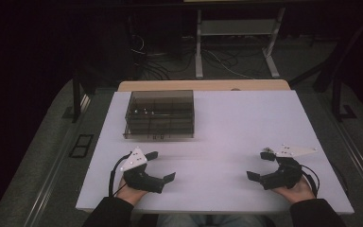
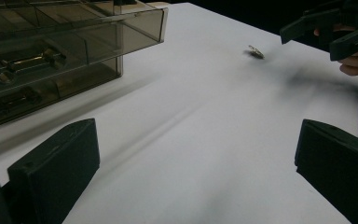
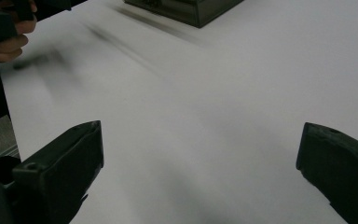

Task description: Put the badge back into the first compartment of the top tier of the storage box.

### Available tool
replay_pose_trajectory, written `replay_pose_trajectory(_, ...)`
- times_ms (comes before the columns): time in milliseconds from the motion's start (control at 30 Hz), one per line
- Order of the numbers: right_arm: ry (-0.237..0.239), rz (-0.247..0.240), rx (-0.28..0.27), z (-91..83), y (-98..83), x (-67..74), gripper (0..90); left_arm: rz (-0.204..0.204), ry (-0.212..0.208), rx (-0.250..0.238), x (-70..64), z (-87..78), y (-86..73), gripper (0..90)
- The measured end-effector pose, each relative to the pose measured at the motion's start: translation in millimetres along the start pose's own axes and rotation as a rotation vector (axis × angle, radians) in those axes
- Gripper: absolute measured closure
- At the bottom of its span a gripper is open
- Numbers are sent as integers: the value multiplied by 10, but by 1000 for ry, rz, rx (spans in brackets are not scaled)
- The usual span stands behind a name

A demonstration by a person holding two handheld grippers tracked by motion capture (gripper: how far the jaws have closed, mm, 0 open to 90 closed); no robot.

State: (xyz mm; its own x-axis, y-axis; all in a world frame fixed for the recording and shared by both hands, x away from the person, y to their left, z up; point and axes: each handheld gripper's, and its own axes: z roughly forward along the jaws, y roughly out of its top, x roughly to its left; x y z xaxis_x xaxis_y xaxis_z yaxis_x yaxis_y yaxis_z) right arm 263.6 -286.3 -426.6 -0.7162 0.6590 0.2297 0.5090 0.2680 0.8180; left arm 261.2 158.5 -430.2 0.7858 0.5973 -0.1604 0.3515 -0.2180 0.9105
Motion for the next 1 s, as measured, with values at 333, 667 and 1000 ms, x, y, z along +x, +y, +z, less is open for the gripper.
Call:
replay_pose_trajectory(333, 0, -1, -4, -14, 4, 8, 3, -3, 0, -1, 3, -3, -3, 0)
replay_pose_trajectory(667, 2, 4, 12, -44, 6, 12, 3, -6, 3, 5, -7, -17, -19, 0)
replay_pose_trajectory(1000, -7, -17, 55, -45, 61, 34, 3, 2, 6, 7, -22, -14, -9, 0)
